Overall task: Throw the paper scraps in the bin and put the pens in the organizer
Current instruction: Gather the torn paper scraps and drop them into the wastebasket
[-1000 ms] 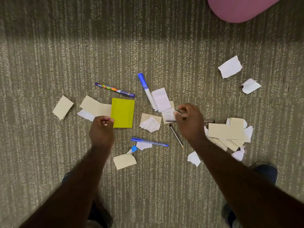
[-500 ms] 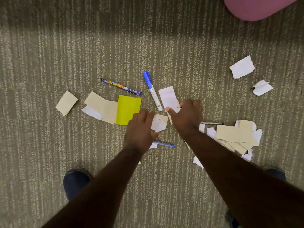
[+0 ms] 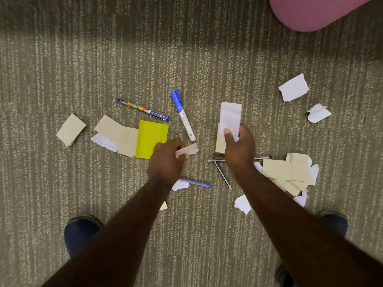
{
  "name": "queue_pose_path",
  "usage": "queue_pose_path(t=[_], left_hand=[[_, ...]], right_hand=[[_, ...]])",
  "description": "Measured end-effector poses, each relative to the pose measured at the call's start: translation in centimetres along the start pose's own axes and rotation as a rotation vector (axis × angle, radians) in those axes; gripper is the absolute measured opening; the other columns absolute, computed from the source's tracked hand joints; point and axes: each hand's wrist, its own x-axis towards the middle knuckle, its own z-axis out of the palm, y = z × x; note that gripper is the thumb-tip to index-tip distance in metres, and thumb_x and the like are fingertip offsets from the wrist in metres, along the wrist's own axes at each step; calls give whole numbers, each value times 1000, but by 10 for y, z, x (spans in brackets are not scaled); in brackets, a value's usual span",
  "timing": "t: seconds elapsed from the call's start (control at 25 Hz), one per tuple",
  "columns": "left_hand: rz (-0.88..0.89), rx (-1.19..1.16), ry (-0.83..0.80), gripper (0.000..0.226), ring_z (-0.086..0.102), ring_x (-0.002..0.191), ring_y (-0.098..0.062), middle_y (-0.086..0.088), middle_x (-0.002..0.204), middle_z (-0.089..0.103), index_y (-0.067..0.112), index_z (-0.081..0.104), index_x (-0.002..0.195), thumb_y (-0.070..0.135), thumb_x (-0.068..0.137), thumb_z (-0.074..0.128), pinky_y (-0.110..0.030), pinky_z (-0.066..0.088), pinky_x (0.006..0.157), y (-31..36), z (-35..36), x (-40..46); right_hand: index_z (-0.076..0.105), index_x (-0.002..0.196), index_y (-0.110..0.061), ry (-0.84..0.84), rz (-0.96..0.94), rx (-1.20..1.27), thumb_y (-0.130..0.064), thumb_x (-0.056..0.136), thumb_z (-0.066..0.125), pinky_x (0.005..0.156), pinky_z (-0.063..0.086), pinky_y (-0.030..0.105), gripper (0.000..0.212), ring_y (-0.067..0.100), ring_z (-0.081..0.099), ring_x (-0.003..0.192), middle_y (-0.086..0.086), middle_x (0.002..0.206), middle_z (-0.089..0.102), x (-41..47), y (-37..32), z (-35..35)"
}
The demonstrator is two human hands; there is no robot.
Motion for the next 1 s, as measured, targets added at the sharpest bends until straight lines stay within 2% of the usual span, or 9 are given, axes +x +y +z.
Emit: queue_pose_path(t=[0.12,0.2,0.4,0.48,0.56,0.64,0.8,0.88,1.0], left_hand=[[-41,-207,24,21,57,78,-16,4,87,65,16,67,95,22,77,74,-21,37,64,2,-3,-5],[-45,-285,49,24,56,78,-12,6,89,63,13,69,99,23,77,75,-9,35,62,11,2,-13],[66,-308,11,24,61,87,-22,-9,95,68,7,68,102,22,84,66,-30,45,76,55,16,-16],[102,-241,-2,17,59,83,-27,-13,89,65,2,67,96,14,84,67,-32,43,72,81,21,-7],[145,-180,-3,12,54,80,-23,-7,87,58,1,65,92,10,84,66,-26,33,66,106,24,5],[181,-137,-9,14,51,85,-17,-3,94,52,2,66,95,10,84,66,-19,29,68,129,29,21],[212,-119,-22,18,51,92,-14,-3,102,53,6,69,99,15,83,68,-16,31,74,175,53,59],[252,-110,-25,19,53,98,-17,-9,109,57,6,69,98,14,82,68,-16,32,80,199,68,76],[335,-19,-58,23,49,121,-26,-15,133,52,9,70,103,17,81,68,-26,37,100,230,89,101]], right_hand=[[61,99,-5,30,57,117,-16,91,58,66,50,23,15,14,59,72,17,97,68,2,18,-29],[63,102,-6,43,86,166,-17,90,60,74,54,33,16,21,64,80,16,99,69,4,32,-51],[65,100,-7,125,76,107,-16,87,65,87,53,48,15,34,64,95,19,102,67,38,54,-109],[64,103,-1,213,25,-12,-15,85,67,98,45,30,23,29,56,104,24,117,58,61,62,-136],[63,102,5,287,-105,-162,-9,82,68,91,28,-1,25,14,45,107,28,127,47,81,66,-157],[63,103,6,236,-209,-221,-4,81,68,86,24,-4,25,-1,36,112,27,137,41,101,66,-174],[65,104,1,-31,-329,-345,-2,79,68,96,32,15,25,25,38,134,24,141,43,140,66,-193],[64,109,-1,-123,-305,-372,-2,79,65,103,37,26,30,28,44,128,21,135,47,151,67,-197],[64,108,-1,-193,-300,-405,-2,80,63,85,39,27,28,30,55,105,19,114,55,155,69,-200]])
